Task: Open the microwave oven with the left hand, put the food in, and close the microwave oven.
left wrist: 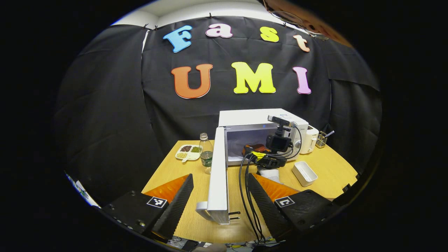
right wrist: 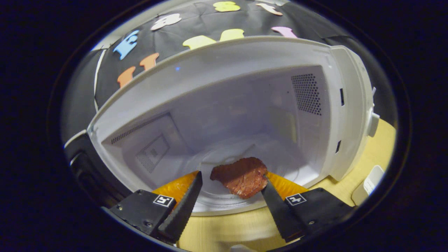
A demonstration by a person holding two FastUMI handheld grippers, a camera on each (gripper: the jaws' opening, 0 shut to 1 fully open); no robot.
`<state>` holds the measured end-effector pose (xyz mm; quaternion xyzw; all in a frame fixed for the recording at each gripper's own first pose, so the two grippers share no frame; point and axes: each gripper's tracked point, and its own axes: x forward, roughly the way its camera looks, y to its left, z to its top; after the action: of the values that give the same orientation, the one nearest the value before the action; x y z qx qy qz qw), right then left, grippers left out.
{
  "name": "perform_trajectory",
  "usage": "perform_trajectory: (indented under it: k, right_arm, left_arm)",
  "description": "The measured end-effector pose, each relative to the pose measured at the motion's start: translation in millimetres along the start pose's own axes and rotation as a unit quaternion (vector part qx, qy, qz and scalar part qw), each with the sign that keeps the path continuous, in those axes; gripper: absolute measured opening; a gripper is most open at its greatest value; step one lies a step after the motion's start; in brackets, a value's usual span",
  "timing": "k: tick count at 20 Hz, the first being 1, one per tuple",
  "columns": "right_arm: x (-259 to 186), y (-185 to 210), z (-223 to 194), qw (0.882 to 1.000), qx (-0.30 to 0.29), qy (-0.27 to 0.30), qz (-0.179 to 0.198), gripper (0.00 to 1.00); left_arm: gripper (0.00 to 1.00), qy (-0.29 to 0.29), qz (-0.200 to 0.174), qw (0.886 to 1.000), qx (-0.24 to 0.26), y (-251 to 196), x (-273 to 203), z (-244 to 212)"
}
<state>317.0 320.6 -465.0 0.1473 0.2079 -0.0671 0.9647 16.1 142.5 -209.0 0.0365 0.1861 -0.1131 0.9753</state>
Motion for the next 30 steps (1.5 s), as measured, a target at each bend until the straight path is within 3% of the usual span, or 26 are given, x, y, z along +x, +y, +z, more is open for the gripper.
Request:
perform_trajectory:
  k: [1,4,5,6,15,18,19,20,21,30]
  right_arm:
    - [-1.4,-1.2,-3.0,1.000,-0.001,0.006,-0.001,1.00]
    - [-6.2,-11.3,-0.9,1.000,-0.024,0.005,-0.017,1.00]
    - [-7.5,-9.8,0.6,0.999,-0.042,0.003,-0.012,0.89]
    - [-7.5,-5.8,-0.3,0.999,-0.036,0.006,-0.001,1.00]
    - [-30.7,-5.5,15.9,0.998,-0.056,-0.007,0.013,1.00]
    - [-57.5,2.0,25.5,0.997,-0.062,-0.007,0.037,1.00]
    - [-69.2,2.7,29.4,0.997,-0.069,-0.005,0.044,0.90]
    - [-81.6,2.8,35.1,0.996,-0.077,-0.004,0.052,0.90]
    - [-93.0,0.0,44.2,0.995,-0.089,-0.006,0.055,1.00]
    - [-205.3,-65.7,108.1,0.989,-0.136,-0.005,0.056,1.00]
  left_arm:
    - [0.96,-0.002,0.001,1.000,0.000,0.8,-2.1,2.2]
    - [0.96,-0.007,0.002,1.000,0.004,-1.1,-2.8,2.3]
    - [0.96,-0.007,0.001,1.000,0.003,-1.3,-3.1,1.6]
    - [0.96,-0.006,-0.001,1.000,-0.001,-3.5,-2.2,0.7]
    - [0.96,-0.017,0.005,1.000,-0.007,0.4,-5.0,4.5]
    - [0.96,-0.027,0.014,0.999,-0.010,8.9,-7.1,9.5]
    - [0.96,-0.030,0.017,0.999,-0.011,12.2,-8.2,10.9]
    - [0.96,-0.035,0.020,0.999,-0.010,15.6,-9.2,13.3]
    - [0.96,-0.039,0.023,0.999,-0.007,18.9,-9.3,15.5]
    - [0.95,-0.061,0.086,0.994,0.000,79.3,-19.1,11.3]
